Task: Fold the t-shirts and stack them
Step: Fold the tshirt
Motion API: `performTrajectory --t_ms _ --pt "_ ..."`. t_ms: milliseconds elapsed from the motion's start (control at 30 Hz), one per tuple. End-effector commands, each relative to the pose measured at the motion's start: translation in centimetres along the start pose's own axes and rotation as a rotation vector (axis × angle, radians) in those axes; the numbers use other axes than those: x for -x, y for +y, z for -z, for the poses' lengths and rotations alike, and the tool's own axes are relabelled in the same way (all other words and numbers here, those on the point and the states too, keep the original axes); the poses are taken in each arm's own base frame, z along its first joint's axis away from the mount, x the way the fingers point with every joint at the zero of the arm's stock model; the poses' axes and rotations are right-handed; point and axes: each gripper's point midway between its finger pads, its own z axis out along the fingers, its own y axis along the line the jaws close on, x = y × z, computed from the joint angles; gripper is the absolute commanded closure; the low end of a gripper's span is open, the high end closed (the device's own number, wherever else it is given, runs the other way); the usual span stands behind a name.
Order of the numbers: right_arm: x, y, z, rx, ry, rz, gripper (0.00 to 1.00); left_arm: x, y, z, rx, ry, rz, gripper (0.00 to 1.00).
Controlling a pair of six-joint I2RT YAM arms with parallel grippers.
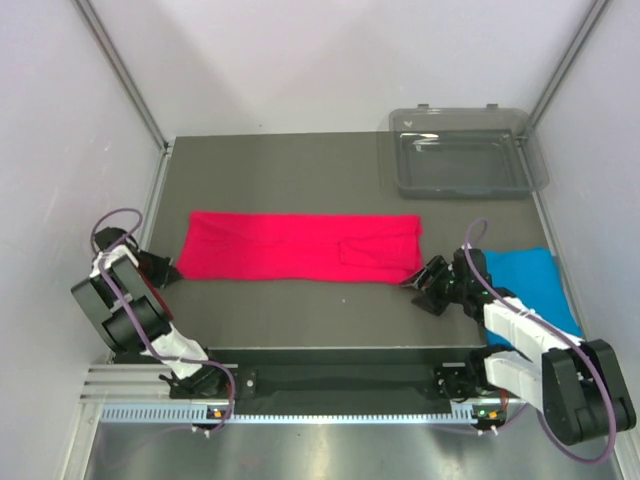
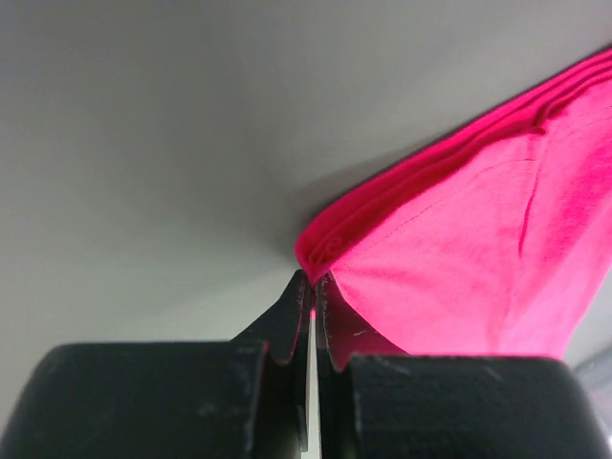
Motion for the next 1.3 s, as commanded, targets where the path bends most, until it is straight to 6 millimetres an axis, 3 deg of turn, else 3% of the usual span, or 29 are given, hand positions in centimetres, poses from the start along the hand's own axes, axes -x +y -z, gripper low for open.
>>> performTrajectory --t_ms 0,100,333,433,600,667,700,733,867,967,1033,1067,1100,1133,1200,1233,1267 --pt "1.1 2.9 -0.6 0.083 -0.066 -0.003 0.38 0.7 1.2 2.2 0.064 -0.091 0.047 1.00" --pt "1.1 3.5 -1.1 0.084 -0.085 -0.014 0.39 0.5 2.2 2.8 0.095 -0.133 0.081 1.00" --pt "1.1 5.8 -3.5 0.108 -0.130 -0.035 0.46 -0.8 6.4 3.7 0.215 -0.162 0.185 1.00" --pt "0.9 7.7 -4.7 0.124 -0.129 0.003 0.51 -0.6 8.2 4.9 0.284 -0.190 0.239 1.00" --pt "0.7 8.8 -6.6 0.097 -0.115 0.054 0.54 -0.2 10.0 6.0 0.363 -0.245 0.300 1.00" --pt "1.1 9.6 -7.8 0.085 -0.123 0.093 0.54 0.0 10.9 6.4 0.388 -0.263 0.323 1.00" --pt "0.9 9.0 -8.8 0.052 -0.116 0.112 0.55 0.0 11.1 6.4 0.396 -0.271 0.327 1.00" --pt "1.6 10.5 -9.3 0.067 -0.133 0.131 0.55 -0.1 11.5 6.3 0.402 -0.273 0.329 1.00" --pt "2.0 11.9 -12.2 0.063 -0.118 0.207 0.63 -0.1 12.6 6.6 0.434 -0.288 0.334 1.00" --pt "2.3 13.7 -13.8 0.080 -0.123 0.295 0.71 -0.2 12.9 6.7 0.442 -0.299 0.338 1.00" --pt "3.1 15.6 -15.0 0.091 -0.141 0.343 0.77 -1.3 12.7 5.9 0.412 -0.257 0.361 1.00" --pt "3.3 15.0 -16.0 0.067 -0.132 0.385 0.83 -2.0 12.2 5.3 0.378 -0.225 0.375 1.00" --pt "3.6 15.6 -16.6 0.068 -0.134 0.411 0.85 -2.4 12.0 5.0 0.357 -0.208 0.378 1.00" --pt "4.4 18.1 -16.9 0.103 -0.154 0.441 0.87 -2.7 11.8 4.7 0.339 -0.202 0.381 1.00" --pt "4.7 17.7 -18.8 0.058 -0.132 0.509 0.89 -3.8 11.1 4.1 0.274 -0.170 0.375 1.00" --pt "5.5 20.1 -19.1 0.091 -0.155 0.532 0.90 -3.8 11.0 4.0 0.265 -0.175 0.370 1.00" --pt "5.7 20.2 -19.6 0.074 -0.152 0.563 0.90 -3.8 10.7 4.1 0.245 -0.174 0.360 1.00"
